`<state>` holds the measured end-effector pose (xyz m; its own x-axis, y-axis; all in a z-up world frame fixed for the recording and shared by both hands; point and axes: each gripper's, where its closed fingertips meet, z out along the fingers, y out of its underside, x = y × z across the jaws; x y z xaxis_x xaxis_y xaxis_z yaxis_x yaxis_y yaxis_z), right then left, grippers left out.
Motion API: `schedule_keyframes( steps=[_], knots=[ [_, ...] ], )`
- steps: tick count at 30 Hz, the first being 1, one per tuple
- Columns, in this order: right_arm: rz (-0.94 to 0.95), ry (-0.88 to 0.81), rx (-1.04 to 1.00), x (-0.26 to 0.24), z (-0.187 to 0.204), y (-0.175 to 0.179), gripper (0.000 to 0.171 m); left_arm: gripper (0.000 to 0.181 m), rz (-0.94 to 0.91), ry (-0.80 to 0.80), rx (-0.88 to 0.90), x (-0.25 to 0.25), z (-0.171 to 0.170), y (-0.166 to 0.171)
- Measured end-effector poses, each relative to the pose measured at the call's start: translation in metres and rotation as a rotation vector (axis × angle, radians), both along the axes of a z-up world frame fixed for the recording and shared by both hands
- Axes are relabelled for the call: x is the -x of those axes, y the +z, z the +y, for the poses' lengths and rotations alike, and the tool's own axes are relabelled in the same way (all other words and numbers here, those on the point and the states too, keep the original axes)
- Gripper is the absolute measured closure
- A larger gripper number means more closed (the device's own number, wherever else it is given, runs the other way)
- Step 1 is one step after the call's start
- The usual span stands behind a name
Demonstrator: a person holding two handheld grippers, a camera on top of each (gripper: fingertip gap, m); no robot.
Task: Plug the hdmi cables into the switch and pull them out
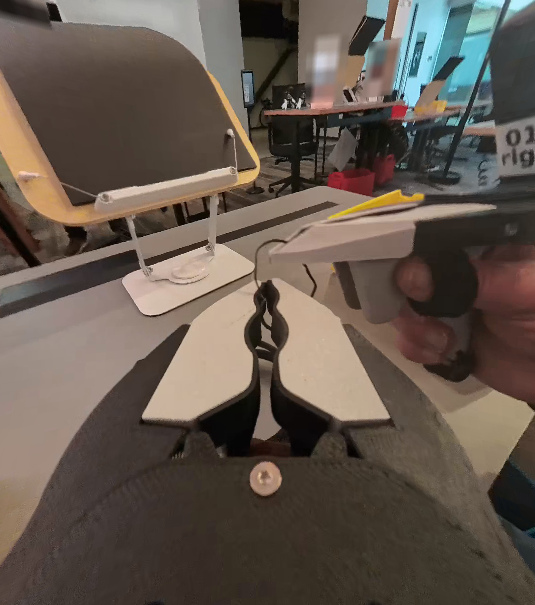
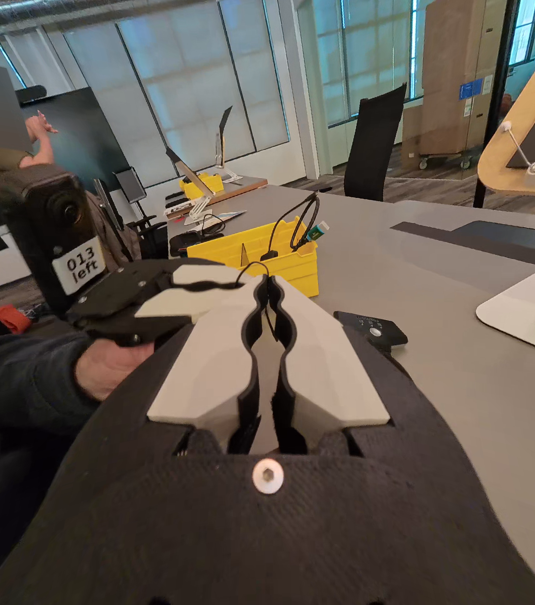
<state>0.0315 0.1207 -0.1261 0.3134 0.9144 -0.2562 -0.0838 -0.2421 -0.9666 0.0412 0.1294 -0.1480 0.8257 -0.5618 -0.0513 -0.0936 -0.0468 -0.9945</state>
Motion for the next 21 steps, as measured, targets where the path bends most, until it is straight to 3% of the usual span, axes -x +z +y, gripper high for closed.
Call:
schedule_keyframes(
  steps=[7,14,17,18,21],
  knots=[
    [0.021,0.016,0.04,0.0,0.002,0.0,0.171,0.181,0.105,-0.008,-0.05,0.008,-0.003,-0.001],
    [-0.023,-0.008,-0.015,0.003,0.001,0.004,0.171,0.181,0.204,0.093,-0.154,0.017,-0.004,0.006],
    [-0.097,-0.078,-0.094,-0.007,0.01,0.002,0.171,0.144,0.21,0.129,-0.173,0.029,-0.009,0.01],
    [-0.114,-0.087,-0.114,-0.008,0.01,0.002,0.171,0.141,0.227,0.137,-0.187,0.031,-0.01,0.011],
    [-0.166,-0.106,-0.159,-0.005,0.008,0.001,0.171,0.159,0.276,0.152,-0.257,0.028,-0.013,0.02]
  ],
)
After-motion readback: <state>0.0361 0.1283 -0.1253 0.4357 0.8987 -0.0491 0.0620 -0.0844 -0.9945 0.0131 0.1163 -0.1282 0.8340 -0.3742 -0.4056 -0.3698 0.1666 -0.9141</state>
